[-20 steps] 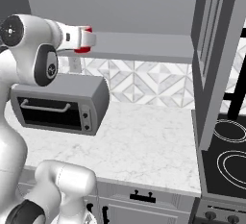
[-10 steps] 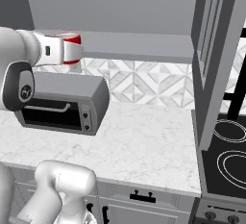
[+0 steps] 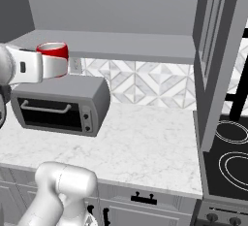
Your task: Gather all objects into one cabinet and sort the glasses and bowls to opposite sides.
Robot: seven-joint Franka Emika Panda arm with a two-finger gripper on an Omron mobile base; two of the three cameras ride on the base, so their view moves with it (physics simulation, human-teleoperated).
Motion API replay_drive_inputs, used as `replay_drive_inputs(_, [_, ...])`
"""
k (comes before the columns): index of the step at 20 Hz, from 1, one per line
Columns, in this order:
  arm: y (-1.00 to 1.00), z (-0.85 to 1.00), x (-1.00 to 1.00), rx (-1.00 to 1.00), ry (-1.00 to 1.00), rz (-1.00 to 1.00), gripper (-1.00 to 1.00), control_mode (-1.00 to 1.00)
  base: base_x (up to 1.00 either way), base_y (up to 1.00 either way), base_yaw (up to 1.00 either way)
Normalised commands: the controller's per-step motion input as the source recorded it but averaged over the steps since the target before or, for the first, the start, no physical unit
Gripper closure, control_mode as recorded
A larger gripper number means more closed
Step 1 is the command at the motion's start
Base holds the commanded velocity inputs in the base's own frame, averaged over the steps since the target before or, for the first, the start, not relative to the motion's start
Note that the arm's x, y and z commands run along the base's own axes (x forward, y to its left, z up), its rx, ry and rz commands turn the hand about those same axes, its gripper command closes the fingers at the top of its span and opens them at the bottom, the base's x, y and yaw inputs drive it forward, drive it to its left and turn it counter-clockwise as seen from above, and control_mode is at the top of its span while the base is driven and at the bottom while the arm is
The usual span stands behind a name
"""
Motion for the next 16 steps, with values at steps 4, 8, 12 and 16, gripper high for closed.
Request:
replay_drive_inputs(4, [0.11,0.00,-0.26,0.00,0.00,0.00,1.00,-1.00,0.00,0.00,0.00])
replay_drive_inputs(8, [0.03,0.00,-0.11,0.00,0.00,0.04,1.00,-1.00,0.00,0.00,0.00])
replay_drive_inputs(12, [0.02,0.00,-0.10,0.00,0.00,0.05,1.00,-1.00,0.00,0.00,0.00])
replay_drive_inputs(16, [0.01,0.00,-0.13,0.00,0.00,0.04,1.00,-1.00,0.00,0.00,0.00])
